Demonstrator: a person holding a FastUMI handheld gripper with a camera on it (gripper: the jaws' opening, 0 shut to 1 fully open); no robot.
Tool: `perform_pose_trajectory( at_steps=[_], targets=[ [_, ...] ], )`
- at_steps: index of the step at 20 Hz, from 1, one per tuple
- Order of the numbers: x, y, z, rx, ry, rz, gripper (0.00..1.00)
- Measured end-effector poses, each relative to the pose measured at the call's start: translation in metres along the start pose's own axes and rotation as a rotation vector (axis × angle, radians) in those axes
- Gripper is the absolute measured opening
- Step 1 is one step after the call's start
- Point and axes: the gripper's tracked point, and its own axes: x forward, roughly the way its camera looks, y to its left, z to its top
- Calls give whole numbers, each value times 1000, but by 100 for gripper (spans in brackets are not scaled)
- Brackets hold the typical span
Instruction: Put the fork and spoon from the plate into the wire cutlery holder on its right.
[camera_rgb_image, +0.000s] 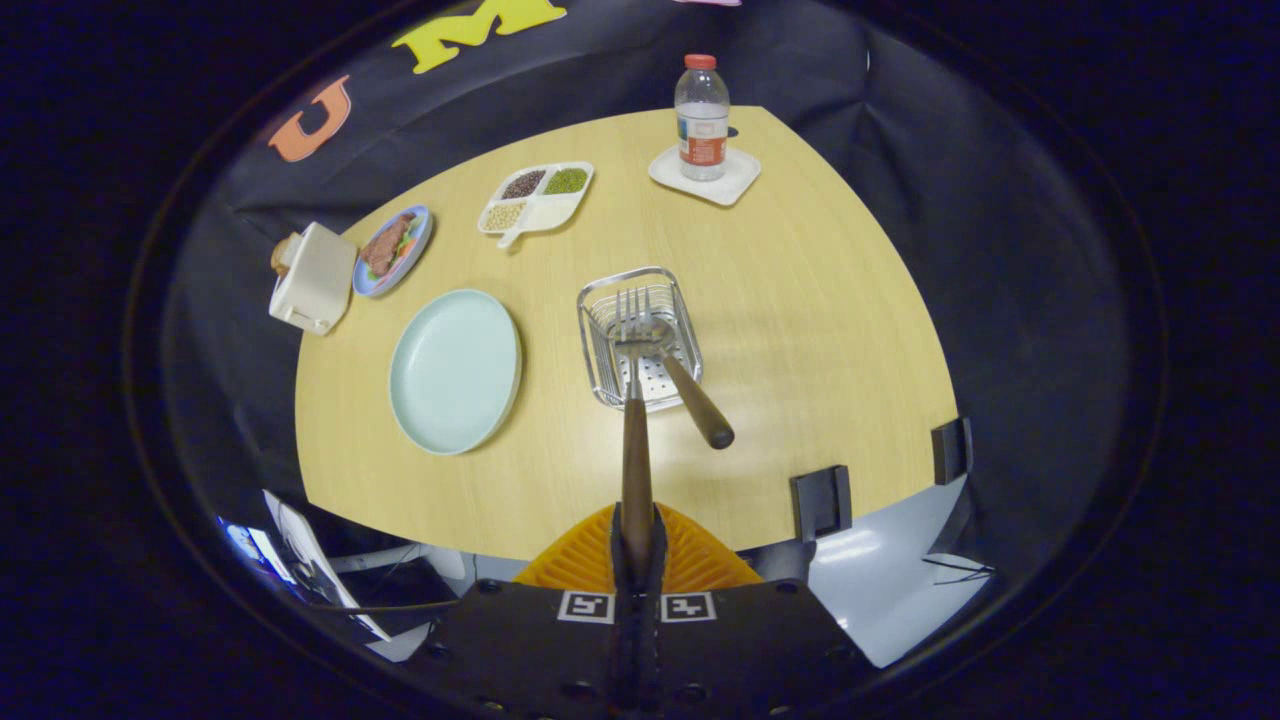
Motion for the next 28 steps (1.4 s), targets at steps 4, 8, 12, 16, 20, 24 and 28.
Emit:
perform_pose_trajectory(
  at_steps=[4, 8, 12, 16, 20, 24, 28],
  targets=[
    [2, 2, 7, 10, -12, -3, 6],
    [-4, 9, 14, 27, -46, 41, 23],
    [-9, 6, 13, 14, -98, 24, 74],
    [-18, 6, 9, -14, -173, 13, 85],
    [-49, 5, 20, -44, -398, 19, 97],
    [-96, 8, 37, -82, -779, 22, 97],
    [-150, 25, 30, -147, -1199, 2, 96]
  ],
)
